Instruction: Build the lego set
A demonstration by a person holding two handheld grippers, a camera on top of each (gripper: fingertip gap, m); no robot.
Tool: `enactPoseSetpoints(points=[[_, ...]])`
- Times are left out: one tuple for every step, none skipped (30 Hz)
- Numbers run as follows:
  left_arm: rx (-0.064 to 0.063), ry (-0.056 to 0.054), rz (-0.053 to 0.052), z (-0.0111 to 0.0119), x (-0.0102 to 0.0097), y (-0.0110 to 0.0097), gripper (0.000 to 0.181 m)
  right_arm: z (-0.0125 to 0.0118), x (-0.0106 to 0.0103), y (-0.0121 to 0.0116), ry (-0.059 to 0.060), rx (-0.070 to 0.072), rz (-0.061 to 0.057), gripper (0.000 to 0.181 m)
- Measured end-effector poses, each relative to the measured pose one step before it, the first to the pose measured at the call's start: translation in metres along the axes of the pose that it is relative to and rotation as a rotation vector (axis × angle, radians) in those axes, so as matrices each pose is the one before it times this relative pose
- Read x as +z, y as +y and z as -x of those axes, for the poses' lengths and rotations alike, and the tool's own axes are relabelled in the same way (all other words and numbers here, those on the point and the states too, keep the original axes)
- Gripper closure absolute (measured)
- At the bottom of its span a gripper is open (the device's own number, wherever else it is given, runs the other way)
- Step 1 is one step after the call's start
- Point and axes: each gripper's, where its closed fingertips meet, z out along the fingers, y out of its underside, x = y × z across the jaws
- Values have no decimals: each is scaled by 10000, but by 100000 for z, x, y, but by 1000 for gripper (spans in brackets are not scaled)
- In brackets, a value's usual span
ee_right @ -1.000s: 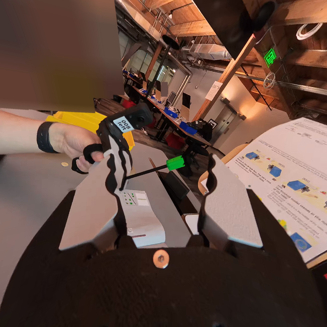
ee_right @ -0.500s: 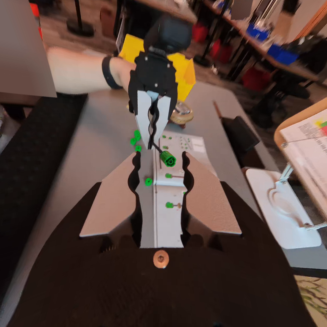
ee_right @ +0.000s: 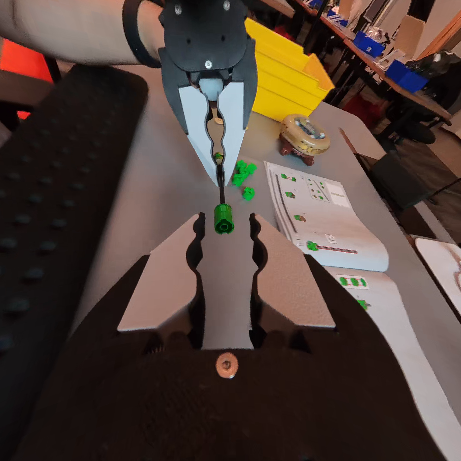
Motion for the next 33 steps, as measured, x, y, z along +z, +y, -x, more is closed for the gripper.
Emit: enactPoseSetpoints(points=[[73, -89, 20, -348, -3, -20, 181, 606, 384, 264, -144, -16, 45, 150], [41, -98, 84, -277, 29, 66, 181, 502, 366, 382, -70, -11, 114, 159], [92, -133, 117, -199, 57, 98, 181, 530, 341, 230, -92, -92, 73, 161], [156, -105, 109, -220, 83, 98, 181, 348, 317, 213, -12, -104, 140, 163], [147, -104, 142, -183, 106, 136, 181, -33, 219, 308, 174, -103, 289, 167], [119, -109, 169, -87, 101, 219, 181, 84, 160, 65, 45, -115, 151, 167], [65, -109, 97, -14, 56, 166, 180, 32, 125, -69, 55, -1, 0, 167], [-24, -163, 2, 145, -9, 78, 180, -65, 73, -13, 113, 21, -35, 167], [-78, -186, -109, 269, -105, -48, 179, -113, 15, 96, 108, -44, 38, 167], [-144, -189, -191, 330, -147, -140, 179, -141, -85, -33, 108, -55, -30, 167], [-200, -183, -202, 368, -172, -174, 179, -203, -190, -267, 135, -41, -157, 167], [-225, -81, -183, 284, -198, -126, 174, -147, -251, -349, 105, -88, -188, 167], [-296, 13, -152, 218, -243, -74, 168, -180, -224, -252, 127, -85, -103, 167], [-376, -39, -188, 346, -291, -107, 162, -177, -215, -247, 139, -93, -109, 167], [-427, -96, -301, 470, -409, -223, 156, -183, -223, -261, 132, -105, -123, 167], [-460, 46, -387, 298, -518, -327, 149, -132, -188, -171, 89, -78, -70, 167], [-532, 188, -479, 132, -645, -424, 142, -153, -185, -86, 88, -43, -36, 167], [-663, 240, -588, 112, -729, -525, 136, -171, -210, -133, 99, -25, -82, 167], [-841, 340, -668, 74, -798, -572, 129, -184, -294, -361, 122, -68, -206, 167], [-1040, 444, -679, 40, -811, -532, 122, -39, -317, -519, 31, -61, -301, 167], [-1176, 602, -680, -117, -828, -526, 116, -12, -314, -549, 32, -43, -334, 167], [-1185, 804, -747, -455, -810, -661, 116, -137, -250, -406, 126, -33, -245, 167], [-1025, 843, -754, -680, -714, -710, 122, -4, -180, -331, 16, -52, -193, 167], [-686, 613, -529, -566, -521, -408, 130, 83, -102, -301, -40, -68, -188, 167], [-295, 236, -181, -239, -290, 86, 135, 102, -34, -266, -46, -61, -180, 167], [26, -148, 80, 134, -99, 376, 136, 94, 14, -224, -42, -50, -150, 167], [237, -373, 157, 304, -52, 323, 135, 198, 51, -112, -106, -45, -79, 167], [392, -346, 79, 113, -56, -21, 132, 238, 78, -80, -112, -30, -49, 167], [522, -387, 28, 46, -86, -335, 132, 240, 93, -62, -86, -50, -54, 167], [723, -484, 169, 80, 22, -406, 132, 291, 118, -37, -126, -32, -29, 167], [964, -356, 424, -236, 275, -229, 132, 332, 181, 55, -147, -7, 33, 167], [1065, -79, 584, -717, 584, -132, 135, 196, 228, 139, -54, -38, 79, 167], [950, 126, 599, -964, 913, -167, 138, 139, 249, 207, -23, -44, 127, 166]])
